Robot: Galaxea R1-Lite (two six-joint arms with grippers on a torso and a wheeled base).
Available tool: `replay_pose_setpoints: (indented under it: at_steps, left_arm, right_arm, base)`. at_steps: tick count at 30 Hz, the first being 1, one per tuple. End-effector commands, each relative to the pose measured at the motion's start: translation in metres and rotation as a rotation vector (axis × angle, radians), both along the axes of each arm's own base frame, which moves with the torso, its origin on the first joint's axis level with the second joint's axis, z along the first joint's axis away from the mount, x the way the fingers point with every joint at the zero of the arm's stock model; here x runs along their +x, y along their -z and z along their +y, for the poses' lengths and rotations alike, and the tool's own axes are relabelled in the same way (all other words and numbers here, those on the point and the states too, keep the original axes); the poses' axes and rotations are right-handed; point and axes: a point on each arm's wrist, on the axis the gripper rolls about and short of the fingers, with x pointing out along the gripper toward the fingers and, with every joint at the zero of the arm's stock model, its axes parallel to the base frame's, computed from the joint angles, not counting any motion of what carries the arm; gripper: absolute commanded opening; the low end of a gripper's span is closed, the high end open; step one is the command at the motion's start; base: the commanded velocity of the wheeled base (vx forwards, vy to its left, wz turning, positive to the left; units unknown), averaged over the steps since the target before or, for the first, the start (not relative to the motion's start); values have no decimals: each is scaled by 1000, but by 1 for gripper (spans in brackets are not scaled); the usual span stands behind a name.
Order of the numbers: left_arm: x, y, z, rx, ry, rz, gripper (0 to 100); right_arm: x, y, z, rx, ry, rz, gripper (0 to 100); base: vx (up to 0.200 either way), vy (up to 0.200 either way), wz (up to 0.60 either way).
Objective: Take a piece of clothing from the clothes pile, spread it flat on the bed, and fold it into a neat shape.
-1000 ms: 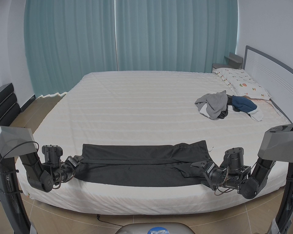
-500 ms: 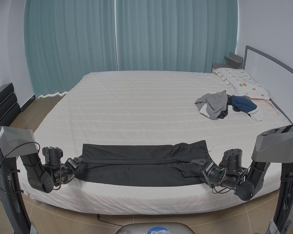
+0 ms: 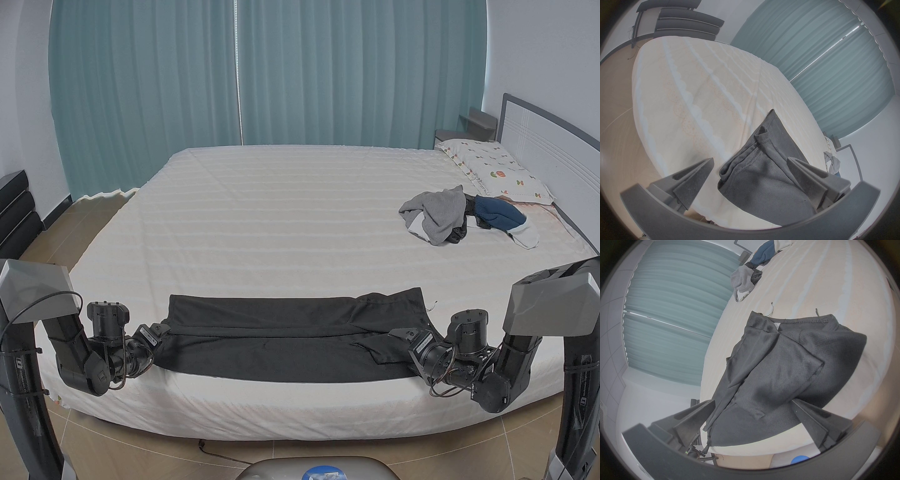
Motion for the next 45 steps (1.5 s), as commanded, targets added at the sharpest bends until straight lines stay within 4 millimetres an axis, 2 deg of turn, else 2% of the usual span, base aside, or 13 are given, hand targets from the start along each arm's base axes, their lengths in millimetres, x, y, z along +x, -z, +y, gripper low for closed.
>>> replay_pose_setpoints:
  at_steps: [1,5,6,11,20,41,42,45]
  left_arm:
    - [1,2,0,2,0,4,100]
    - [1,2,2,3,-4,1,100]
    - [1,2,2,3,-4,1,100]
    - [1,2,2,3,-4,4,100]
    - [1,4,2,3,-4,7,100]
    - [2,4,2,4,-3,5,100]
    - [2,4,2,4,-3,5,100]
    - [1,4,2,4,-3,7,100]
  right_arm:
    - [2,4,1,-2,2,5,100]
    - [3,8,3,-26,18,2,100]
    - [4,10,3,-34,22,0,0]
    - [4,10,3,-38,25,-11,0]
    - [-9,-3,-1,-22,22,-45,0]
    - [-22,6,-6,-49,18,17,0]
    - [-21,6,-6,-47,16,16,100]
    - [-21,5,-6,-44,15,12,100]
  base:
    - [0,0,0]
    - [0,0,0]
    - [0,0,0]
    - [0,0,0]
    - [0,0,0]
    - [0,0,0]
    - [0,0,0]
    - [0,0,0]
